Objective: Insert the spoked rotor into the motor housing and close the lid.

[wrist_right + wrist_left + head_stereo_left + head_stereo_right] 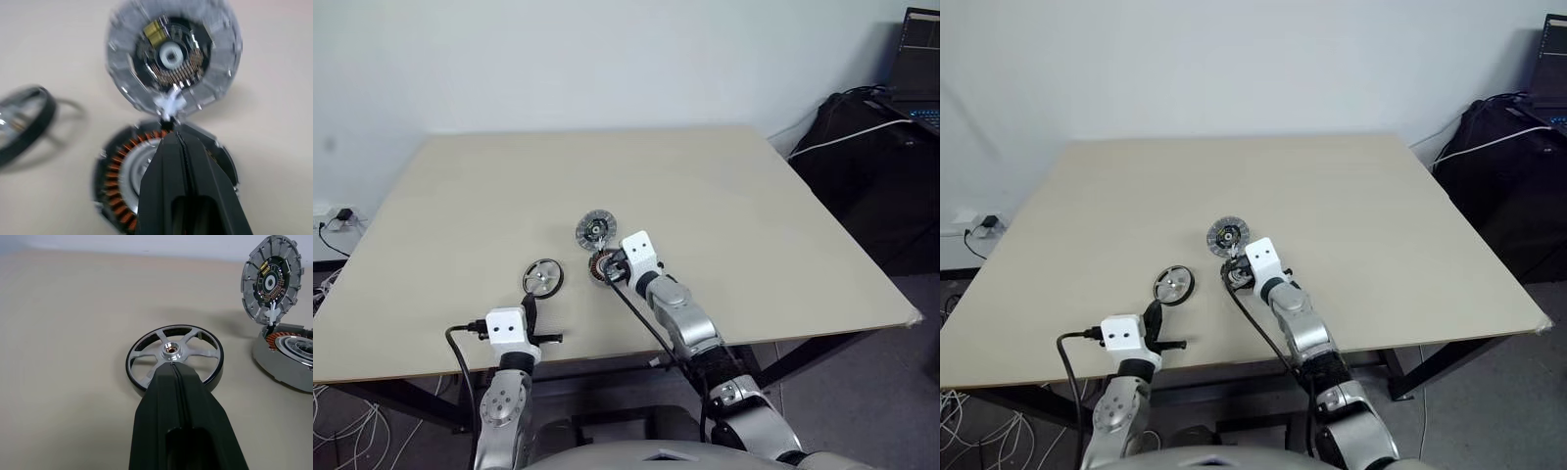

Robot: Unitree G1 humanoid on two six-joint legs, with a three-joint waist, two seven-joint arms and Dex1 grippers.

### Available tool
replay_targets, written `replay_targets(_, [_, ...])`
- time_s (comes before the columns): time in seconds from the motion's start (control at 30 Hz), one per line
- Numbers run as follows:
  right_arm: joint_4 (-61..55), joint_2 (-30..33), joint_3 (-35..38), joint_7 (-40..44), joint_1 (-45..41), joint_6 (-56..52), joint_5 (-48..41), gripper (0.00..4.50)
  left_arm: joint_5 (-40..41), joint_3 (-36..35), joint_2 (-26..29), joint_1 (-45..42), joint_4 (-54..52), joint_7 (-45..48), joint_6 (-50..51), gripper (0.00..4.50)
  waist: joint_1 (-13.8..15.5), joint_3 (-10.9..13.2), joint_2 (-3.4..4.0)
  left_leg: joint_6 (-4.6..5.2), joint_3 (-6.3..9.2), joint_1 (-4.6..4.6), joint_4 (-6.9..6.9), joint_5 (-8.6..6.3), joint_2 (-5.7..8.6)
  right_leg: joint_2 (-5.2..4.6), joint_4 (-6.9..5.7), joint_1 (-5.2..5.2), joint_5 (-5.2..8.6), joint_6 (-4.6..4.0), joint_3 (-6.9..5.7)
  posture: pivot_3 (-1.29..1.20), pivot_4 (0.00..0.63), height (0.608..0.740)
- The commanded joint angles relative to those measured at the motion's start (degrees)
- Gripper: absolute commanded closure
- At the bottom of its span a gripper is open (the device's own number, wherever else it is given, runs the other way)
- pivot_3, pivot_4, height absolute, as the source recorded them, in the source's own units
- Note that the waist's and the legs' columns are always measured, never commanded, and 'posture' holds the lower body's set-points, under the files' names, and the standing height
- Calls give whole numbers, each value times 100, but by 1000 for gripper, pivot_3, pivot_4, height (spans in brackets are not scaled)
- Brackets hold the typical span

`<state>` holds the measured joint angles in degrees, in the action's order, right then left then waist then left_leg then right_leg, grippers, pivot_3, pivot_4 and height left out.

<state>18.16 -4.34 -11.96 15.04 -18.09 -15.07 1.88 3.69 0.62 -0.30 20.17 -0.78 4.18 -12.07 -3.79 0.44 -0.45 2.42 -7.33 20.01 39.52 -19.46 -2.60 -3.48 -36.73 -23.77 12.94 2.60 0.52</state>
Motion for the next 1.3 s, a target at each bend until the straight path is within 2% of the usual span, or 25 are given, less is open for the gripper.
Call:
replay_targets(0.03, [-775, 90, -1, 137, 208, -40, -142, 4500, 305, 52, 29, 51, -361, 297, -4, 3574, 0, 0, -1, 0, 0, 1, 0, 0, -1, -1, 0, 0, 0, 0, 0, 0, 0, 740])
replay_targets(0.37, [-2042, 309, -21, 118, 920, -556, -247, 4500, 431, -23, 33, 43, -481, 330, 192, 224, 6, 2, -4, 5, 2, -2, 0, -3, 0, -2, -1, 0, 1, -1, 1, 0, 0, 740])
replay_targets(0.4, [-2177, 329, -40, 121, 996, -611, -258, 4500, 536, -56, 2, 19, -527, 324, 304, 14, 9, 2, -4, 5, 2, -2, 0, -3, 0, -2, 0, 0, 1, -1, 1, 0, 0, 740])
replay_targets(0.7, [-3041, 639, -340, 608, 1681, -385, -577, 4500, 1436, -329, -30, -412, -847, 478, 1413, 14, 26, 5, -12, 9, 6, -2, 1, -4, 2, -1, 2, 3, 1, 0, 0, 0, 0, 740])
replay_targets(0.97, [-3153, 816, -287, 473, 1948, -370, -569, 4500, 2362, -675, -248, -659, -980, 376, 2306, 14, 24, 5, -23, 2, 6, -5, 1, 0, 6, 1, 3, 7, 1, 0, 1, 0, 0, 740])
replay_targets(1.3, [-3097, 850, -285, 337, 1928, -380, -582, 4500, 2825, -979, -484, -762, -1115, -133, 2740, 14, 39, 8, -30, 1, 8, -5, 1, 0, 7, 2, 4, 9, 1, -1, 1, 0, 0, 740])
